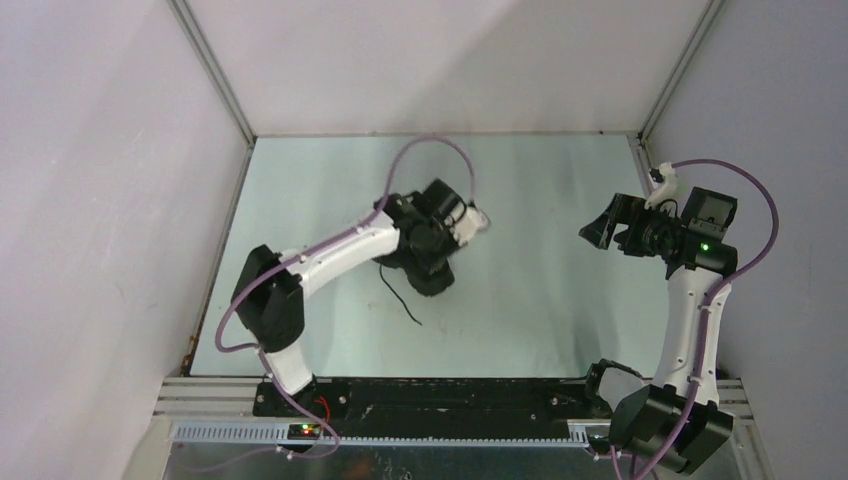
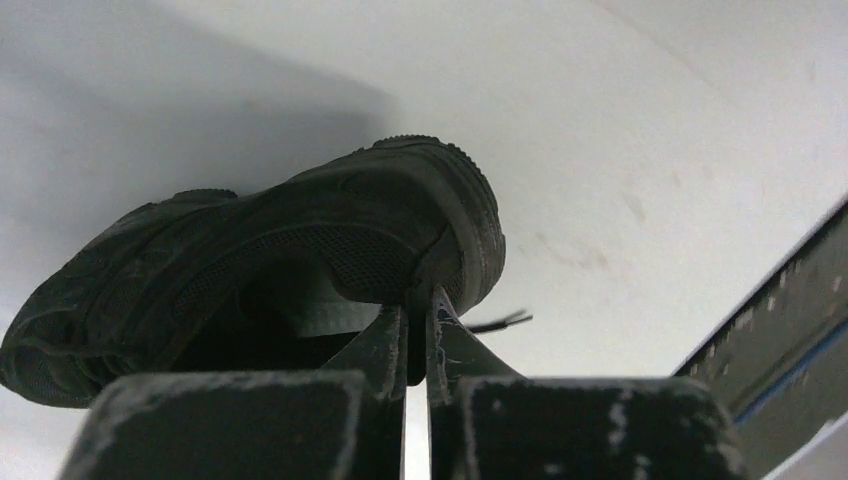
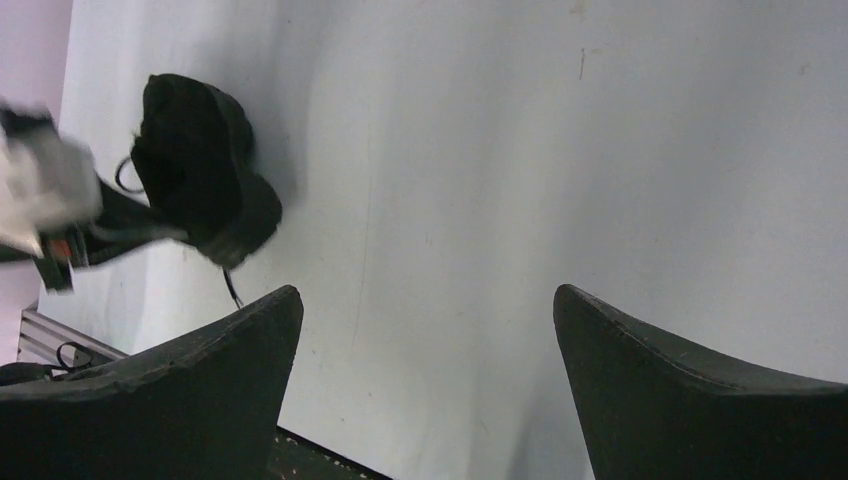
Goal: Tie the shoes
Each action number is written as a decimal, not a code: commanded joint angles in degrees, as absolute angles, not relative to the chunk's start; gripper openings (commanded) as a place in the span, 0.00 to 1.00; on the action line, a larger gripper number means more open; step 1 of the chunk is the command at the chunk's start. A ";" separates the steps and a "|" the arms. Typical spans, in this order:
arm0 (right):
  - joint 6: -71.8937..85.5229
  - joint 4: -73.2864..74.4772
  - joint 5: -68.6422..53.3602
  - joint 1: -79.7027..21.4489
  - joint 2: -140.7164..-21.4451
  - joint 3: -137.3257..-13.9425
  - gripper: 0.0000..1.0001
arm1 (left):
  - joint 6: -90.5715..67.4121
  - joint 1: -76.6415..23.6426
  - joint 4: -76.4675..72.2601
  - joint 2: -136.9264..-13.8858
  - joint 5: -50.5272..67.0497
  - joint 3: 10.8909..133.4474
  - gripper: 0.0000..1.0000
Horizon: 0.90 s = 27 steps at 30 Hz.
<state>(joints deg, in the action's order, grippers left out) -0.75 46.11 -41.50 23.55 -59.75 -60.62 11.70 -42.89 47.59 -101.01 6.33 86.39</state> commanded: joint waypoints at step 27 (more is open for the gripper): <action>-2.94 44.03 -44.96 23.54 -57.66 -59.37 0.98 | 47.47 -70.84 38.25 -75.98 3.39 56.52 0.18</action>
<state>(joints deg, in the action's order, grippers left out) -0.86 45.23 -42.94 23.55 -58.04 -59.27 45.15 -70.59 41.08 -79.57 3.81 57.34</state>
